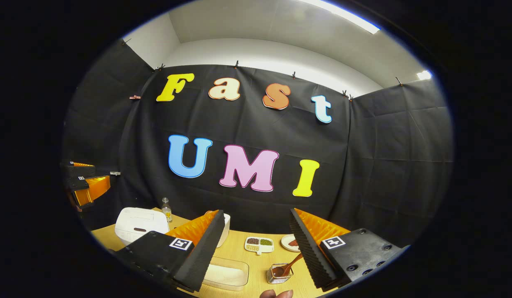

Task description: Close the left gripper, press the button to open the rice cooker; take a wooden spoon from the chopstick holder with the right hand, scoop a spoonful of rice and pour it into the rice cooker, then put the wooden spoon back into the chopstick holder.

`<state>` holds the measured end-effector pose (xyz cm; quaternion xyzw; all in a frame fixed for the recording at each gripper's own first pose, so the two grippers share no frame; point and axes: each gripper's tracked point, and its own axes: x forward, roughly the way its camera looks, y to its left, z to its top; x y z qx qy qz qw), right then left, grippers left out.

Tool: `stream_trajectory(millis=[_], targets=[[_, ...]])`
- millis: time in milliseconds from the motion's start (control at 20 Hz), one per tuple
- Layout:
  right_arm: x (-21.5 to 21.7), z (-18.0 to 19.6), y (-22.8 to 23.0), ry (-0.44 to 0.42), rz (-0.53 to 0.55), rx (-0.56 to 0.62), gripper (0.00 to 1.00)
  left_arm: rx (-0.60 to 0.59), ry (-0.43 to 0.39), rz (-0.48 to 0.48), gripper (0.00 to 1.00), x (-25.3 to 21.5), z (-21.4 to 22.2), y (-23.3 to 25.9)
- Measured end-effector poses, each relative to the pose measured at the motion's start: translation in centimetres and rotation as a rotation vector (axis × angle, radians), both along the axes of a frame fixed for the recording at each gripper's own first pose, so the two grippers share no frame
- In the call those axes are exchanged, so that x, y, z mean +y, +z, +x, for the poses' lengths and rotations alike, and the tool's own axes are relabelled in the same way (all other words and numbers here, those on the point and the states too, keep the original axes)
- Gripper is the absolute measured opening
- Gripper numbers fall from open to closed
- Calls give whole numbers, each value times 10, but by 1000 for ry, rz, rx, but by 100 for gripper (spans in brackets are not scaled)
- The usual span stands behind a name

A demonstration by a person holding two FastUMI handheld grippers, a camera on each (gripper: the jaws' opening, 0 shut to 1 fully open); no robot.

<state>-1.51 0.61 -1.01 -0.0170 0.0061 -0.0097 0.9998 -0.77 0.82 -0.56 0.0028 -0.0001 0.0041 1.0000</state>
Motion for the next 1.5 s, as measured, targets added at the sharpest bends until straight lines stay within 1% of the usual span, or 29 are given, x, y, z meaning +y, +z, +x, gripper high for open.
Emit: stream_trajectory(millis=[150, 250, 300, 350, 400, 450, 600, 650, 750, 850, 950, 1050, 1100, 1250, 1300, 1350, 1400, 1500], targets=[[-1, 1, 1, -8, -12, -9, 98, -7, -5, 4, 95, 5, 5, 1], [-2, 1, -1, -13, -16, -3, 98, -3, -29, -5, 95, 5, 6, 0], [-2, 3, -2, -15, -15, 0, 98, 2, -51, -11, 93, 4, 7, -1], [-1, 2, -2, -17, -13, 0, 98, 6, -68, -11, 83, 5, 9, -4], [0, 3, -2, -19, -14, -1, 98, 12, -76, -1, 80, 8, 11, -5], [1, 3, -3, -21, -17, -1, 98, 21, -89, 16, 65, 10, 16, -9], [4, 3, -8, -28, -24, 11, 98, 98, -176, 60, 20, 5, 27, -32], [4, 2, -8, -29, -25, 12, 98, 126, -217, 70, 8, 6, 31, -38], [7, 1, -8, -31, -28, 12, 98, 199, -319, 73, 7, -1, 39, -57], [5, -2, -11, -36, -49, 17, 98, 289, -397, 54, 7, -1, 50, -77], [0, -6, -12, -51, -74, 19, 98, 402, -471, 33, 7, 1, 60, -101], [-9, -10, -12, -71, -92, 21, 98, 530, -545, 42, 7, 6, 70, -130], [-12, -13, -13, -79, -96, 22, 98, 582, -571, 43, 7, 11, 77, -142], [-26, -23, -16, -108, -105, 30, 98, 677, -618, 37, 7, 23, 102, -163], [-30, -25, -19, -115, -110, 36, 98, 706, -649, 37, 7, 23, 107, -168], [-34, -28, -20, -123, -116, 42, 98, 750, -694, 37, 10, 19, 110, -176], [-38, -31, -21, -125, -118, 45, 98, 798, -735, 40, 7, 18, 111, -184], [-47, -34, -21, -141, -121, 44, 98, 892, -777, 54, 7, 21, 117, -204]])
